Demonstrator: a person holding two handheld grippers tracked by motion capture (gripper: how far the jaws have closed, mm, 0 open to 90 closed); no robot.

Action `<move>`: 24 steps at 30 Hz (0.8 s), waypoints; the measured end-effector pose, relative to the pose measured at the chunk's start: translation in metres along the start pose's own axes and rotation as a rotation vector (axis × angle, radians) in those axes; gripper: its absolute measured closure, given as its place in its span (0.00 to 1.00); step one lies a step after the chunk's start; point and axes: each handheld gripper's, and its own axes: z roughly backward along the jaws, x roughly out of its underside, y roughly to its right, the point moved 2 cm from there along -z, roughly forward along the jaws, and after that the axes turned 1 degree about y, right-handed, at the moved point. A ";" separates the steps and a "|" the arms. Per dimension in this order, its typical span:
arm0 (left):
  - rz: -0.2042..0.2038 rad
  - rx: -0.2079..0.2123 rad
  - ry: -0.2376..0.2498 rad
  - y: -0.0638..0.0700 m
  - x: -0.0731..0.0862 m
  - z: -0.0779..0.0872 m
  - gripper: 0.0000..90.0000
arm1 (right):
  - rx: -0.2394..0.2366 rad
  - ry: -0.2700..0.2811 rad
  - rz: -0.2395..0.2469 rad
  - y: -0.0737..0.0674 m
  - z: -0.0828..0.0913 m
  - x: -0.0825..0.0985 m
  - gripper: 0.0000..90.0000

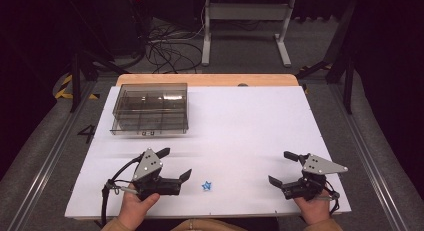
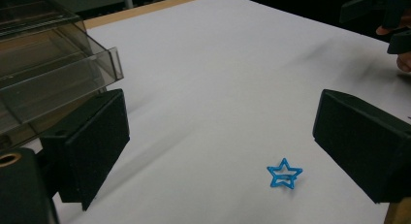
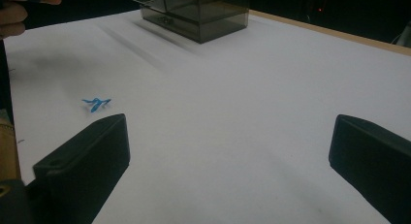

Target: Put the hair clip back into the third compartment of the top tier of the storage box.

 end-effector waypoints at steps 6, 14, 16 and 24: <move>-0.011 0.025 -0.014 0.005 -0.002 -0.011 0.08 | -0.001 0.001 -0.001 0.000 0.001 0.000 0.02; 0.035 0.119 -0.016 0.007 -0.003 -0.015 0.07 | -0.009 0.003 -0.002 0.000 0.000 0.000 0.02; 0.048 0.137 -0.011 0.006 -0.002 -0.014 0.07 | -0.011 0.002 0.003 0.000 0.000 0.000 0.02; 0.022 0.170 0.010 0.010 -0.004 -0.008 0.05 | -0.018 0.005 0.000 -0.001 0.000 0.000 0.02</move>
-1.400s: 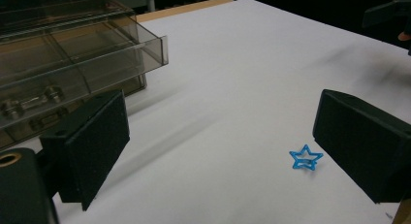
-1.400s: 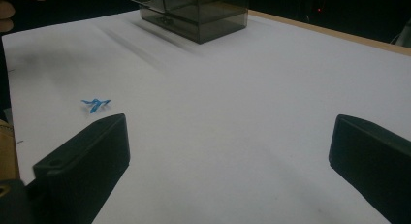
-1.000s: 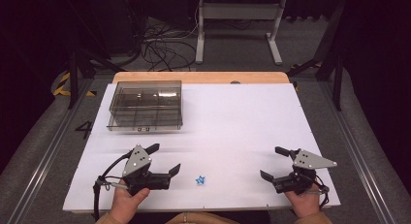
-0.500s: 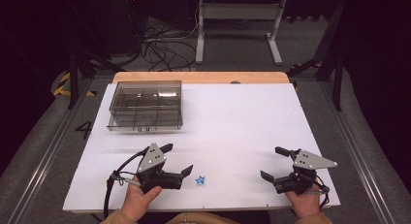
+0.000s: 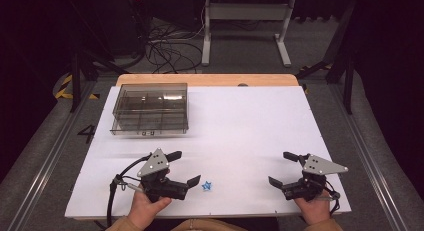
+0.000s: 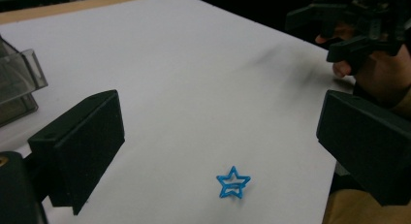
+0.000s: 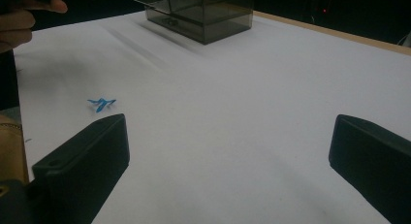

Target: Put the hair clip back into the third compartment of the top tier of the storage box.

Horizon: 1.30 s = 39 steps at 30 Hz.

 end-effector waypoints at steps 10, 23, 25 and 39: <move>-0.087 -0.041 -0.087 0.005 0.007 -0.007 0.30 | -0.005 -0.003 -0.005 0.000 -0.001 0.000 0.02; -0.026 0.023 -0.244 0.000 0.016 -0.024 0.38 | -0.017 -0.007 -0.010 0.001 -0.002 0.001 0.02; -0.028 0.025 -0.264 0.001 0.018 -0.027 0.41 | -0.018 -0.007 -0.011 0.001 -0.002 0.001 0.02; -0.042 0.051 -0.319 0.010 0.029 -0.041 0.45 | -0.026 -0.010 -0.009 0.001 -0.002 0.002 0.02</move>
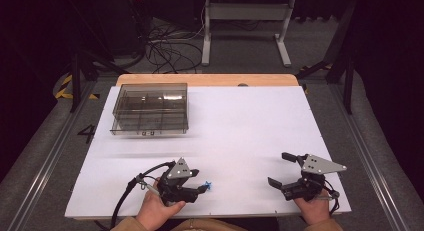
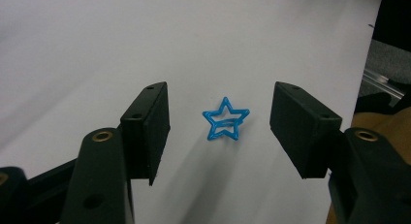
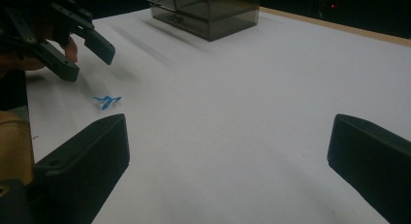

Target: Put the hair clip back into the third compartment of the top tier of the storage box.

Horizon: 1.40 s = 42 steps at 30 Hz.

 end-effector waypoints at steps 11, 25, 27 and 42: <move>-0.022 -0.004 -0.025 0.003 0.003 -0.005 0.50 | -0.004 -0.002 0.000 0.000 0.000 0.000 0.02; -0.031 -0.024 -0.052 0.005 0.001 -0.007 0.50 | -0.008 -0.004 -0.004 0.000 -0.001 0.001 0.02; -0.041 -0.031 -0.062 0.006 0.000 -0.009 0.50 | -0.008 -0.005 -0.003 0.000 -0.001 0.001 0.02; -0.093 -0.039 -0.103 0.014 -0.003 -0.026 0.62 | -0.005 -0.012 -0.007 0.001 -0.001 0.001 0.02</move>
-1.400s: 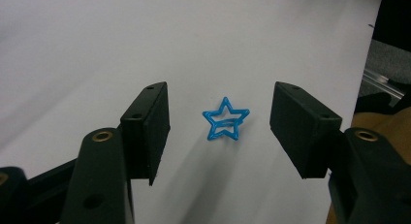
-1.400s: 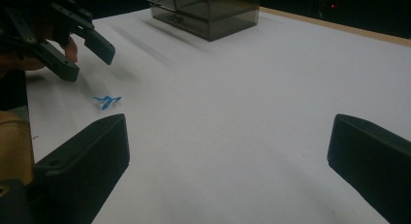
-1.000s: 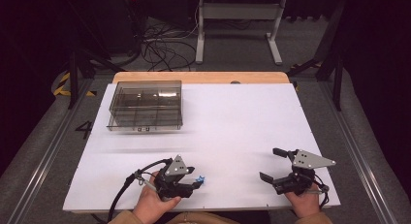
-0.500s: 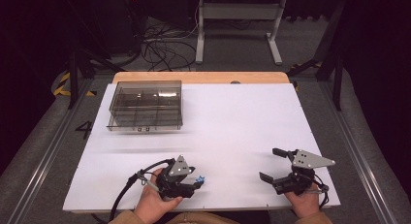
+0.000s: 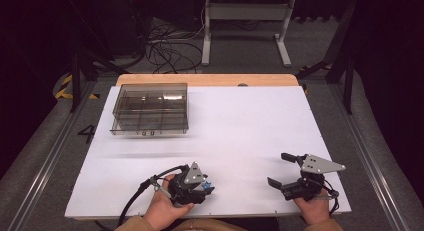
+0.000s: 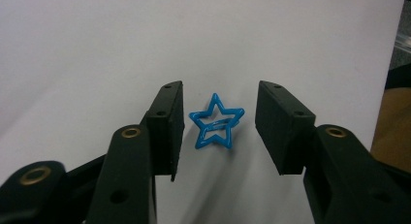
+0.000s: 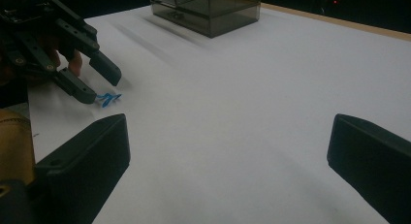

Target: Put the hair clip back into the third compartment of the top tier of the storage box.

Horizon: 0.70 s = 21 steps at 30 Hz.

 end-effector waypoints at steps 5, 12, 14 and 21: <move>-0.013 -0.003 -0.014 0.000 -0.001 -0.002 0.70 | -0.001 0.000 0.001 0.000 0.000 0.000 0.02; -0.010 0.005 -0.023 0.000 -0.002 -0.005 0.78 | -0.007 0.000 0.004 0.000 0.000 0.000 0.02; -0.009 0.002 -0.023 -0.001 -0.002 -0.006 0.84 | -0.008 0.002 0.009 0.000 0.000 0.000 0.02; -0.003 0.006 -0.003 -0.003 -0.003 0.000 0.93 | -0.010 0.003 0.009 -0.001 0.000 0.000 0.02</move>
